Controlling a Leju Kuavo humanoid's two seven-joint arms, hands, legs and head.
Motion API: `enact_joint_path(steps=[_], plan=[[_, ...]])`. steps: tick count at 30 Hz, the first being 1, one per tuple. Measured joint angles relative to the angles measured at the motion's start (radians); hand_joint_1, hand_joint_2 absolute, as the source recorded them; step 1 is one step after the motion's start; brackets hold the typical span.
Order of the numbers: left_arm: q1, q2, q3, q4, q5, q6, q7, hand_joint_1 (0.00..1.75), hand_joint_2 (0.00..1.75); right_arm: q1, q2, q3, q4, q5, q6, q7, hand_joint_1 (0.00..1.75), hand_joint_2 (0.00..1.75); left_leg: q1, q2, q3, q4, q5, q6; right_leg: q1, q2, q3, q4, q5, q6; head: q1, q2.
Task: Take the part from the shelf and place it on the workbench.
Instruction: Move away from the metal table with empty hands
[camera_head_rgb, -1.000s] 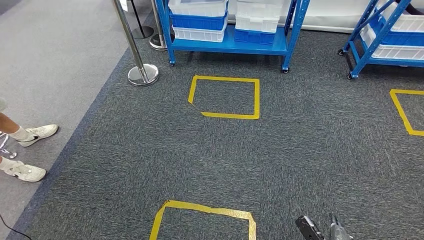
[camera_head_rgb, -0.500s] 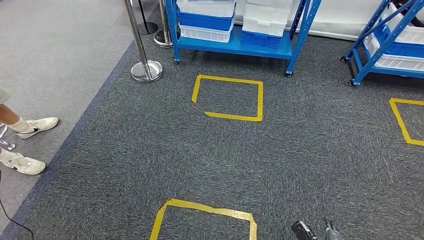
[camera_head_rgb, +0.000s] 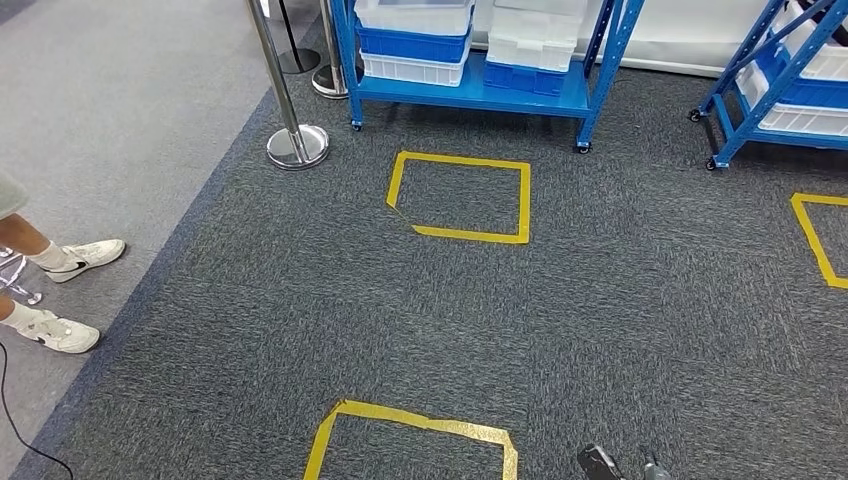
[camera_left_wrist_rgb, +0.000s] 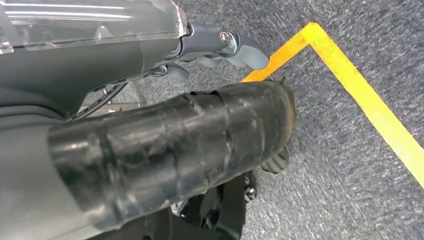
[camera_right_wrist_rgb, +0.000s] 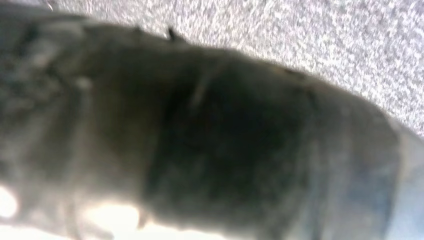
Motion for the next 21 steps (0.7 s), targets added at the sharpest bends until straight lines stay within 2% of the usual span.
enact_joint_path(steps=[1,2,3,6,8,10,12,13,14,15,17,18,19,20,21], plan=[[0.000,0.000,0.000,0.000,-0.001,0.001,-0.001,0.00,0.00,0.002,0.004,-0.003,0.000,-0.002,0.002,0.001,0.00,0.00,0.001,0.003,0.034,-0.072,0.030,0.001,-0.002,0.000,0.004,0.000,-0.005,0.005,0.000,0.000],[-0.001,0.000,0.000,0.000,-0.003,0.003,-0.002,0.00,0.00,0.003,0.007,-0.008,0.001,-0.002,0.004,0.001,0.00,0.00,-0.001,0.005,0.065,-0.134,0.044,0.004,-0.003,-0.001,0.007,0.000,-0.011,0.013,0.000,0.000],[-0.002,0.000,0.000,0.000,-0.004,0.005,-0.002,0.00,0.00,0.004,0.010,-0.013,0.003,-0.003,0.006,0.002,0.00,0.00,-0.003,0.007,0.086,-0.178,0.046,0.010,-0.003,-0.002,0.012,-0.002,-0.016,0.022,0.000,0.000],[0.000,0.000,0.000,0.000,-0.009,0.012,0.001,0.00,0.00,0.008,0.018,-0.026,0.009,-0.004,0.011,0.003,0.00,0.00,-0.007,0.004,0.109,-0.209,0.030,0.033,-0.002,-0.004,0.027,0.000,-0.009,0.047,0.001,0.000],[0.005,0.000,0.001,0.000,-0.013,0.016,0.004,0.00,0.00,0.011,0.023,-0.035,0.013,-0.006,0.015,0.002,0.00,0.00,-0.007,0.003,0.136,-0.217,0.030,0.050,-0.004,-0.004,0.019,0.034,-0.019,0.055,0.002,0.000],[0.007,0.000,0.001,0.000,-0.015,0.017,0.006,0.00,0.00,0.015,0.027,-0.046,0.019,-0.009,0.018,-0.002,0.00,0.00,-0.011,0.003,0.159,-0.219,0.022,0.061,-0.003,0.000,-0.040,0.132,-0.056,0.054,0.003,0.000],[0.007,0.000,0.001,0.000,-0.014,0.020,0.009,0.00,0.00,0.024,0.029,-0.056,0.024,-0.012,0.022,-0.005,0.00,0.00,-0.018,-0.001,0.179,-0.219,0.005,0.068,0.001,0.004,-0.126,0.240,-0.099,0.051,0.003,0.000],[0.008,0.001,0.001,0.000,-0.014,0.022,0.012,0.00,0.00,0.030,0.030,-0.060,0.028,-0.012,0.024,-0.005,0.00,0.00,-0.022,-0.003,0.192,-0.220,-0.006,0.069,0.003,0.005,-0.158,0.260,-0.111,0.049,0.003,0.000],[0.010,0.001,0.001,0.000,-0.013,0.024,0.015,0.00,0.00,0.036,0.031,-0.063,0.031,-0.010,0.026,-0.005,0.00,0.00,-0.025,-0.005,0.208,-0.220,-0.019,0.069,0.006,0.006,-0.175,0.250,-0.111,0.046,0.003,0.000],[0.012,0.002,0.001,0.000,-0.013,0.026,0.018,0.00,0.00,0.041,0.033,-0.066,0.034,-0.007,0.026,-0.004,0.00,0.00,-0.029,-0.007,0.227,-0.221,-0.035,0.069,0.010,0.007,-0.180,0.210,-0.087,0.039,0.003,0.000],[0.018,0.001,0.001,0.000,-0.013,0.029,0.023,0.00,0.00,0.049,0.035,-0.072,0.041,-0.002,0.027,-0.001,0.00,0.00,-0.034,-0.008,0.261,-0.222,-0.069,0.068,0.021,0.010,-0.175,0.114,0.022,0.015,0.000,0.000],[0.019,-0.001,0.001,0.000,-0.013,0.030,0.025,0.00,0.00,0.052,0.035,-0.075,0.044,0.000,0.028,0.000,0.00,0.00,-0.033,-0.009,0.274,-0.225,-0.085,0.064,0.029,0.012,-0.167,0.081,0.066,0.005,-0.002,0.000],[0.018,-0.003,0.002,0.001,-0.014,0.030,0.027,0.00,0.00,0.052,0.036,-0.077,0.046,0.001,0.029,0.002,0.00,0.00,-0.030,-0.011,0.289,-0.230,-0.096,0.060,0.036,0.014,-0.159,0.066,0.091,-0.002,-0.005,0.000],[0.015,-0.004,0.002,0.001,-0.014,0.030,0.029,0.00,0.00,0.051,0.035,-0.079,0.048,0.002,0.030,0.003,0.00,0.00,-0.027,-0.011,0.302,-0.232,-0.097,0.053,0.042,0.015,-0.147,0.061,0.085,-0.007,-0.007,0.000],[0.010,-0.004,0.002,0.001,-0.014,0.029,0.029,0.00,0.00,0.047,0.033,-0.081,0.048,0.004,0.030,0.003,0.00,0.00,-0.024,-0.011,0.304,-0.218,-0.084,0.047,0.044,0.016,-0.126,0.049,0.071,-0.011,-0.006,0.000]])
